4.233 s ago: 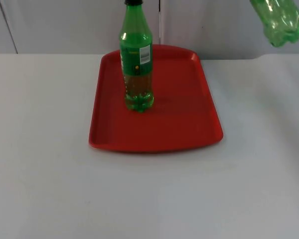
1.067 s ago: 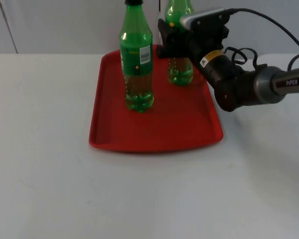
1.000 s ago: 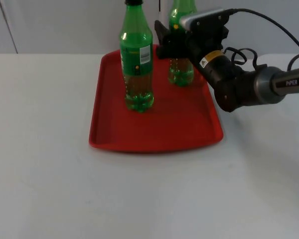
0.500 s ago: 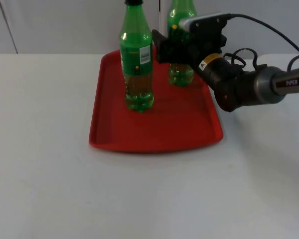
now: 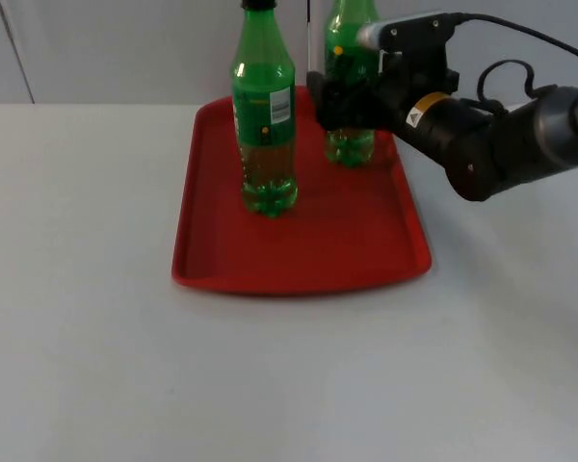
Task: Place the bottle upright on the tray.
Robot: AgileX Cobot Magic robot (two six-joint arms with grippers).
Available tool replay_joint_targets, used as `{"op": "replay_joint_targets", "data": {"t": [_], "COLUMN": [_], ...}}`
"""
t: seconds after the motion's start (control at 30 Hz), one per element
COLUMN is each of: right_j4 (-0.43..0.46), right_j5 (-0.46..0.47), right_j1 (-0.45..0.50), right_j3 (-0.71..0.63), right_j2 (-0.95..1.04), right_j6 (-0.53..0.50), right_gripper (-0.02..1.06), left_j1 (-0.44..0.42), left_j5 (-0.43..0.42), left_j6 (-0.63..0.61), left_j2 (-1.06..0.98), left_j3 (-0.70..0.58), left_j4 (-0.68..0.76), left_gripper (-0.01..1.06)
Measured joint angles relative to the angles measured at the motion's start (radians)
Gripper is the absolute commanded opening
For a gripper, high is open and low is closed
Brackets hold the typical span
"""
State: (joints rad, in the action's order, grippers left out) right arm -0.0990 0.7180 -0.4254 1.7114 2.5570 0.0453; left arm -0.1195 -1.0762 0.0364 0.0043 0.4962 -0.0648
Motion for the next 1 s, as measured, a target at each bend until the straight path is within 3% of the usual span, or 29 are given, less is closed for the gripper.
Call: {"op": "replay_joint_targets", "data": {"t": [0.57,0.7,0.73,0.9,1.0], "right_j4": [0.023,0.027,0.027,0.027,0.027], "right_j5": [-0.245,-0.399,-0.399,-0.681,-0.765], "right_j1": [-0.039,-0.039,-0.039,-0.039,-0.039], "right_j3": [-0.535,-0.617,-0.617,-0.630,-0.630], "right_j2": [-0.455,-0.605,-0.605,-0.756,-0.802], "right_j6": [0.021,0.040,0.040,0.041,0.041], "right_gripper": [0.92,0.92,0.92,0.92,0.92], "left_j1": [0.000,0.000,0.000,0.000,0.000], "left_j5": [0.000,0.000,0.000,0.000,0.000], "left_j6": [0.000,0.000,0.000,0.000,0.000], "left_j2": [0.000,0.000,0.000,0.000,0.000], "left_j3": [0.000,0.000,0.000,0.000,0.000], "left_j4": [0.000,0.000,0.000,0.000,0.000], "left_gripper": [1.05,1.05,1.05,1.05,1.05]}}
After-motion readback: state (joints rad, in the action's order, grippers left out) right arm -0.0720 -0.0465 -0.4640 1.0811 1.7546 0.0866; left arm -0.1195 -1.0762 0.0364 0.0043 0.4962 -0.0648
